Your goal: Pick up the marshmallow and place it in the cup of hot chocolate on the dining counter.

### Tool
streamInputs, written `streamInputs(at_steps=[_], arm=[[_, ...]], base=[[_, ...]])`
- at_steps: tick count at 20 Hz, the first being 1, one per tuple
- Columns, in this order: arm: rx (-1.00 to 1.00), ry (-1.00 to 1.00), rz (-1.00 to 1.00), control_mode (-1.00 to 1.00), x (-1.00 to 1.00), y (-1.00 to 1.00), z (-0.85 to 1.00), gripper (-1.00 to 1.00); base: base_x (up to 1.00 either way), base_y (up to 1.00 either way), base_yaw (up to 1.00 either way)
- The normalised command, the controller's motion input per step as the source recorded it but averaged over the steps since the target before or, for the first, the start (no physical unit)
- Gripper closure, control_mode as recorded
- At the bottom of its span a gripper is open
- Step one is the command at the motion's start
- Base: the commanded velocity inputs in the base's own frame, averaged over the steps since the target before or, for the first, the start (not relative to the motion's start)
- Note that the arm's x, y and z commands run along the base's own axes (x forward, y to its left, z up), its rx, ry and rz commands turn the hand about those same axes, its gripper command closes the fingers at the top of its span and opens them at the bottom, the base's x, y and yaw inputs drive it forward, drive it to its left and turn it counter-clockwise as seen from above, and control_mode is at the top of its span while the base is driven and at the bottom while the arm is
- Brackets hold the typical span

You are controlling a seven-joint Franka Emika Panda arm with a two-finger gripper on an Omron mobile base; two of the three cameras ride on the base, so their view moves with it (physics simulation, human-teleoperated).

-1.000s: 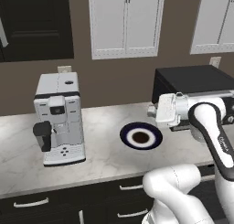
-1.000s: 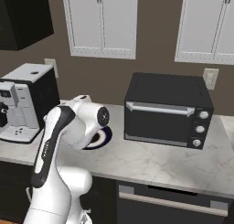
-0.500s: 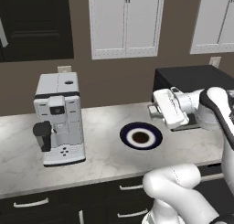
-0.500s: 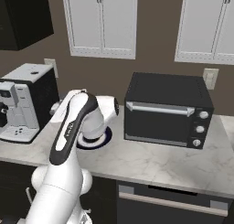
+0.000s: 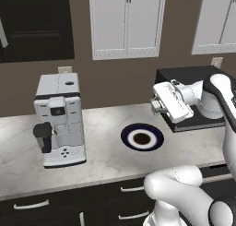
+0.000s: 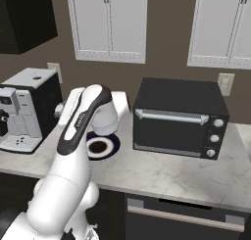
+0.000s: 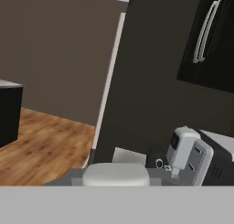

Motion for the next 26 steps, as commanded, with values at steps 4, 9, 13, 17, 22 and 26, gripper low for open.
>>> streamInputs(at_steps=[4, 9, 13, 17, 22, 26], arm=[[0.08, 0.04, 0.00, -1.00, 0.11, -0.09, 0.00, 1.00], [0.05, 0.02, 0.00, 1.00, 0.00, -0.09, 0.00, 1.00], [0.00, 0.00, 0.00, 1.00, 0.00, 0.00, 0.00, 1.00], [0.00, 0.00, 0.00, 1.00, 0.00, 0.00, 0.00, 1.00], [0.00, 0.00, 0.00, 1.00, 0.00, 0.00, 0.00, 1.00], [0.00, 0.00, 0.00, 1.00, 0.00, 0.00, 0.00, 1.00]], base=[[0.00, 0.00, 0.00], [-0.14, -0.26, 0.00], [-0.49, -0.36, 0.00], [-0.63, -0.21, -0.10], [-0.56, -0.34, -0.34], [-0.09, -0.05, -0.82]])
